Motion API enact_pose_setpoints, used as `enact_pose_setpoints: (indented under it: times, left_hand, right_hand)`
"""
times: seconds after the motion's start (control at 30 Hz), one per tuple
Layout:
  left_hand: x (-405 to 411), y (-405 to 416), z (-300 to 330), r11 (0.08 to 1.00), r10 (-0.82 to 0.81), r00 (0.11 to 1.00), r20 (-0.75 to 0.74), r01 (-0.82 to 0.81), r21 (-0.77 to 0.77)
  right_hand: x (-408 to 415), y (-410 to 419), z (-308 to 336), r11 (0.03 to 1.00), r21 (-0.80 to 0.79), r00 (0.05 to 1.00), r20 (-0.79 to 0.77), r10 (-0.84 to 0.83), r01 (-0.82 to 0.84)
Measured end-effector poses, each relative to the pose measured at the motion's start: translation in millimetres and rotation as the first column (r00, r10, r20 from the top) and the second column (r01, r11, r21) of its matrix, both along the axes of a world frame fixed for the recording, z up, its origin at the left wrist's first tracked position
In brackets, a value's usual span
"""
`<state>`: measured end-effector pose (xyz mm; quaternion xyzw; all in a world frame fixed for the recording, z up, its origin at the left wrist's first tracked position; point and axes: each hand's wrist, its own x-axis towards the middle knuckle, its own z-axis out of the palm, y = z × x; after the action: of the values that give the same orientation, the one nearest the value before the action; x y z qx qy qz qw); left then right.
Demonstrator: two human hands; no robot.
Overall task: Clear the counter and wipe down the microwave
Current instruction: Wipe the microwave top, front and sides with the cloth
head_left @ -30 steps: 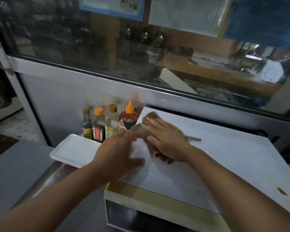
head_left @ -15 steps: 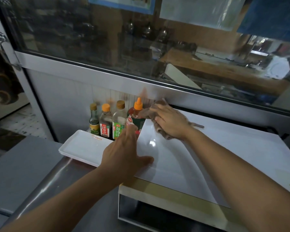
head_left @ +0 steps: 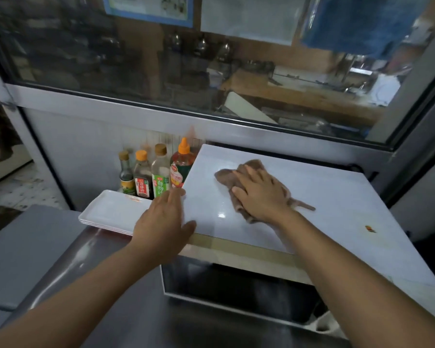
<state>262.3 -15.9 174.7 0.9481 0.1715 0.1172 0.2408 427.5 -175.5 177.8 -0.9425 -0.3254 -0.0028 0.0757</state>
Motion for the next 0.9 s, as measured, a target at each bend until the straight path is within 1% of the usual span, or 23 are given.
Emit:
enact_pose_setpoints:
  times: [0.1, 0.13, 0.2, 0.27, 0.33, 0.43, 0.47, 0.5, 0.53, 0.57, 0.63, 0.67, 0.73, 0.8, 0.9]
  left_hand:
    - [-2.8, -7.6, 3.0, 0.999, 0.028, 1.0, -0.007, -0.028, 0.02]
    - [-4.2, -10.6, 3.8, 0.999, 0.029, 1.0, -0.006, -0.029, 0.039]
    - [-7.6, -17.3, 4.2, 0.995, 0.021, 1.0, 0.001, -0.021, 0.093]
    - [-11.4, -24.6, 3.3, 0.991, -0.007, 1.0, 0.02, 0.005, 0.137]
    - [-16.1, -30.7, 2.2, 0.988, -0.04, 0.998, 0.05, 0.032, 0.153]
    - [-24.1, -35.0, 1.2, 0.984, -0.051, 0.997, 0.057, 0.04, 0.173]
    - [-26.8, -35.3, 1.3, 0.985, -0.039, 0.998, 0.051, 0.03, 0.171]
    - [-29.0, -35.3, 1.7, 0.986, -0.027, 0.999, 0.045, 0.019, 0.165]
    - [-30.8, -35.2, 2.1, 0.987, -0.016, 0.999, 0.042, 0.009, 0.158]
    - [-32.5, -34.7, 2.5, 0.988, -0.007, 0.999, 0.039, 0.001, 0.152]
    - [-35.1, -33.0, 2.9, 0.989, 0.001, 1.0, 0.03, -0.005, 0.148]
    - [-36.1, -32.2, 3.0, 0.989, -0.002, 1.0, 0.023, -0.002, 0.149]
    - [-38.0, -30.2, 3.3, 0.989, -0.009, 1.0, 0.012, 0.007, 0.149]
    - [-39.6, -28.8, 3.8, 0.99, -0.012, 1.0, 0.014, 0.01, 0.14]
    - [-43.0, -27.4, 3.7, 0.993, -0.022, 0.999, 0.029, 0.018, 0.114]
  right_hand:
    - [-48.5, 2.4, -6.7, 0.975, 0.027, 0.975, 0.011, 0.222, -0.223]
    - [-60.0, -5.4, -6.5, 0.964, 0.036, 0.964, 0.011, 0.265, -0.265]
    - [-67.6, -31.0, -5.5, 0.962, 0.044, 0.963, 0.018, 0.268, -0.268]
    - [-61.1, -64.9, -4.3, 0.983, 0.052, 0.985, 0.008, 0.173, -0.173]
    - [-46.7, -99.4, -2.2, 0.999, 0.04, 1.0, -0.015, -0.008, 0.008]
    - [-31.7, -122.5, 0.7, 0.962, -0.024, 0.962, 0.01, -0.273, 0.273]
    - [-32.7, -117.8, 0.0, 0.948, -0.038, 0.948, 0.007, -0.317, 0.317]
    - [-37.4, -108.1, -1.0, 0.944, -0.038, 0.945, -0.008, -0.328, 0.328]
    - [-45.8, -95.2, -2.4, 0.954, -0.025, 0.954, -0.023, -0.3, 0.3]
    - [-57.0, -81.8, -4.3, 0.972, -0.005, 0.972, -0.019, -0.234, 0.234]
    - [-84.2, -60.7, -8.9, 0.998, 0.02, 0.998, 0.045, -0.053, 0.052]
    - [-96.3, -57.0, -10.6, 0.999, 0.023, 0.997, 0.07, 0.021, -0.022]
    - [-107.4, -65.2, -11.0, 0.994, 0.033, 0.992, 0.075, 0.1, -0.102]
    - [-101.8, -88.4, -9.0, 0.993, 0.06, 0.995, 0.04, 0.096, -0.099]
    - [-82.0, -121.9, -6.1, 0.998, 0.021, 0.998, 0.015, -0.054, 0.054]
